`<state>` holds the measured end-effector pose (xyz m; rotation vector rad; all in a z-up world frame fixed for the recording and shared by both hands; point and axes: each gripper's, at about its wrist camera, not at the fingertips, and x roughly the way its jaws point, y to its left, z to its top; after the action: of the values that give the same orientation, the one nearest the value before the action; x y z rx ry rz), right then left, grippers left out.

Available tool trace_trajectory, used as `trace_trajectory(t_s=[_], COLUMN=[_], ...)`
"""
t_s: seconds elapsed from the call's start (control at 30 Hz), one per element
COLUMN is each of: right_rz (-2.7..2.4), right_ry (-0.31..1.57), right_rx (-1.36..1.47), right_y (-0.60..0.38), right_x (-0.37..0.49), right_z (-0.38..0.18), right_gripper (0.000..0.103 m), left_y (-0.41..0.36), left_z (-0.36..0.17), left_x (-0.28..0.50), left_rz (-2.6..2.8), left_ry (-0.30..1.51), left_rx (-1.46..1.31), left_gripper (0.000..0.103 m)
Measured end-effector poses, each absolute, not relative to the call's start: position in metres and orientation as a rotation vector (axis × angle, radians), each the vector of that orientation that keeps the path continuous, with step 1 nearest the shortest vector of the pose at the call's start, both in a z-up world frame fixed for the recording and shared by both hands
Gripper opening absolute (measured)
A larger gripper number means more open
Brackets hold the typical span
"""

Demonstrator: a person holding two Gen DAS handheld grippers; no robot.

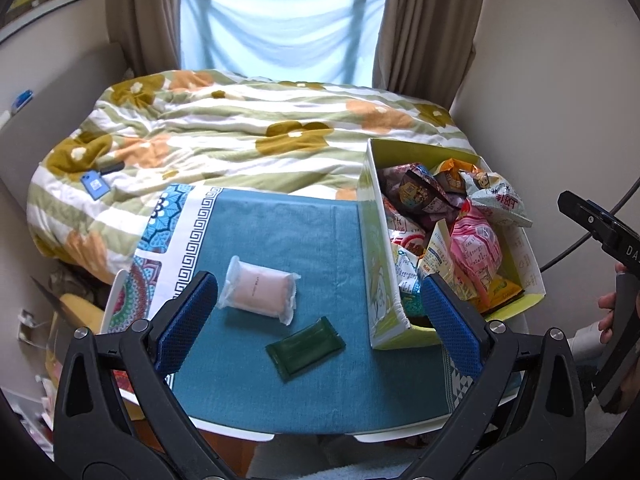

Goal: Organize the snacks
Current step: 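Withdraw both tools toward the white pouch and green packet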

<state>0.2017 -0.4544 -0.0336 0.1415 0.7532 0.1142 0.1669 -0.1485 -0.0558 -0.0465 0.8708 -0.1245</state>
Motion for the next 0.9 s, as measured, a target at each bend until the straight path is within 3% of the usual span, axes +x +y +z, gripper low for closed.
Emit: trace_trajectory(t_s=[0.57,0.9], right_rz=[0.020,-0.068], right_ry=[0.733,0.799], right_rx=[0.118,0.196], right_y=[-0.366,-0.289], right_x=[0.162,0.154], right_z=[-0.009,-0.044], right_gripper=[0.101,0.101], left_y=[-0.045,-0.011], left_z=[-0.052,-0.093], left_x=[0.190,0.236], left_rz=[-0.251,-0.458], left_ry=[0.861,0.939], left_rx=[-0.024,0.125], left_gripper=[0.101,0.101])
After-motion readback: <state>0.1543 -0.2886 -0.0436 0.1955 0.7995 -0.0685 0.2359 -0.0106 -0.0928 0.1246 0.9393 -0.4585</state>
